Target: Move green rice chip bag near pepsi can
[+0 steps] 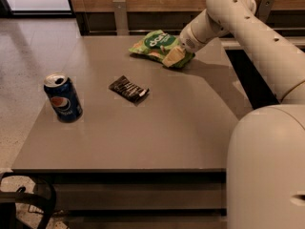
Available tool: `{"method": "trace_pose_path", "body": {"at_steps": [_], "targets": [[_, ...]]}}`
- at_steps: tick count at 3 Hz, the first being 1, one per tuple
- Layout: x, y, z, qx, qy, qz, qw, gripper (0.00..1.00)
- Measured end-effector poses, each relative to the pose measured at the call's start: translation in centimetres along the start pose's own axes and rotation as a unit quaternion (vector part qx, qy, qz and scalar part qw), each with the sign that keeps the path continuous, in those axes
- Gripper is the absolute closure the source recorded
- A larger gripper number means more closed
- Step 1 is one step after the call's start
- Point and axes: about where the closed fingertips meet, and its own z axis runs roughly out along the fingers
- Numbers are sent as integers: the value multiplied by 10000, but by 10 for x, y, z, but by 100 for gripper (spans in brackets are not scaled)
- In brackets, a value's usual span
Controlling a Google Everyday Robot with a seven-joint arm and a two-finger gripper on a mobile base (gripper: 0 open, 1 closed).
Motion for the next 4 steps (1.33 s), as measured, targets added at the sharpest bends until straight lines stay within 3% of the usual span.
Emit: {"method": "trace_pose_path", "body": {"at_steps": [4], "targets": [[0, 0, 0, 0, 1, 0, 10000, 100]]}}
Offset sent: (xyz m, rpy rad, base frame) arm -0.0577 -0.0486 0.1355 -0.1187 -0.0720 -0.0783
